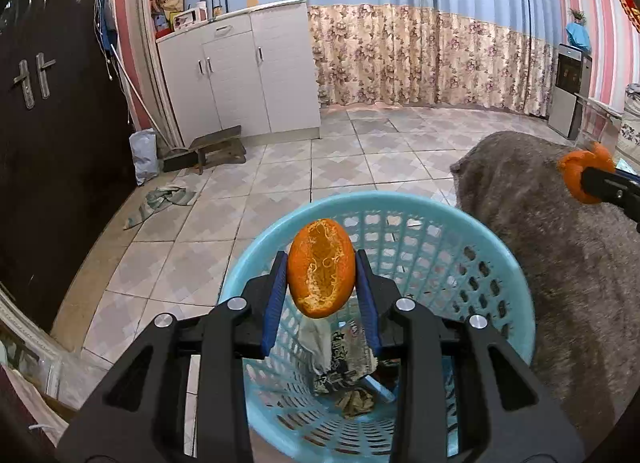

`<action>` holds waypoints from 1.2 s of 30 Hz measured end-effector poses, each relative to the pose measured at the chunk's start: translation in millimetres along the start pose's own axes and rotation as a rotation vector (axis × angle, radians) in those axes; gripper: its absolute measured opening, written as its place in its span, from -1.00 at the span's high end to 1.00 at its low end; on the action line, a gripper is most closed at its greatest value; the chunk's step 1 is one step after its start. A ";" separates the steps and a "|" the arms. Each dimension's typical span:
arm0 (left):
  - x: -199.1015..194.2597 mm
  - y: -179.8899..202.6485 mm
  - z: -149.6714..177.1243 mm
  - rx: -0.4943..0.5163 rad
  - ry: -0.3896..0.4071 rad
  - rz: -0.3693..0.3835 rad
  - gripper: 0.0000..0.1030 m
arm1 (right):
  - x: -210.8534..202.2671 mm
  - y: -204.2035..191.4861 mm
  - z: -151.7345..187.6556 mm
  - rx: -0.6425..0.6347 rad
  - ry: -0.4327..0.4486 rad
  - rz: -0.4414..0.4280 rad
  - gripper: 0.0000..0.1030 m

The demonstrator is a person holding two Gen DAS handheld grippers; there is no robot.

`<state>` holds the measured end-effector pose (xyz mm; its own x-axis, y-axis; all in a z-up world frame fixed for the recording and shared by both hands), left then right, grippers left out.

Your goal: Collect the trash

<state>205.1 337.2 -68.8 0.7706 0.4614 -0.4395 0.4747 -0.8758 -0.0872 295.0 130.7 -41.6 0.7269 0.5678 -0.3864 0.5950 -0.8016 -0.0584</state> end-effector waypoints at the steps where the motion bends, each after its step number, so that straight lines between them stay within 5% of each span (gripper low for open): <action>1: 1.9 -1.6 2.0 -0.004 -0.001 0.004 0.37 | 1.7 -5.4 0.9 -0.004 -0.002 -0.004 0.47; 6: 6.0 -12.7 6.7 -0.021 0.010 0.028 0.33 | 11.9 -22.8 9.0 -0.025 -0.021 -0.022 0.47; 12: -0.4 -20.4 -0.7 -0.050 0.063 0.025 -0.45 | 16.4 -29.7 15.5 -0.031 -0.032 -0.021 0.47; 26: -5.9 -36.9 18.2 -0.091 0.064 -0.001 -0.76 | 32.5 -53.4 32.0 -0.017 -0.053 -0.041 0.43; 30: -6.4 -36.0 20.9 -0.100 0.061 0.000 -0.78 | 31.9 -57.3 30.6 -0.018 -0.026 -0.041 -0.21; 34: -7.5 -36.6 22.2 -0.104 0.059 -0.004 -0.80 | 29.5 -52.3 26.6 -0.009 -0.009 -0.032 -0.33; 36: -10.1 -36.3 23.5 -0.108 0.061 -0.009 -0.81 | 28.1 -46.1 25.9 0.004 -0.006 -0.018 -0.62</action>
<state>170.0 361.0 -82.2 0.7892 0.4795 -0.3836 0.5219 -0.8530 0.0075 279.1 178.8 -73.5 0.7140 0.5810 -0.3906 0.6067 -0.7919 -0.0690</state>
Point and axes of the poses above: each gripper's, at about its wrist camera, not at the fingertips, and x roughly the way its jaws point, y to its right, z to its underside, the point moved 8 cm from there along x, roughly the way its jaws point, and after that the axes turned 11 degrees about y, right-handed, at the moved point
